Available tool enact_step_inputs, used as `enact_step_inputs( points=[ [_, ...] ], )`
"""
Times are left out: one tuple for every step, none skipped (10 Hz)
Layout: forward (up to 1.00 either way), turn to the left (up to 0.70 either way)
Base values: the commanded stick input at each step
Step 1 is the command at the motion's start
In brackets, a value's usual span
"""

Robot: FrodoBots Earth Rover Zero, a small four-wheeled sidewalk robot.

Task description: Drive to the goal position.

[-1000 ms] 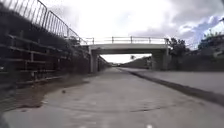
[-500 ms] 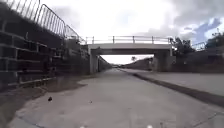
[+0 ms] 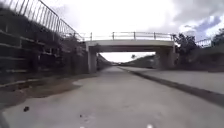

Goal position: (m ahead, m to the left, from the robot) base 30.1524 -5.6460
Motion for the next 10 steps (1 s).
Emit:
enact_step_inputs(
  points=[
    [1.0,0.0],
    [1.0,0.0],
    [1.0,0.0],
    [1.0,0.0],
    [1.0,0.0],
    [1.0,0.0],
    [1.0,0.0],
    [1.0,0.0],
    [1.0,0.0],
    [1.0,0.0]
  ],
)
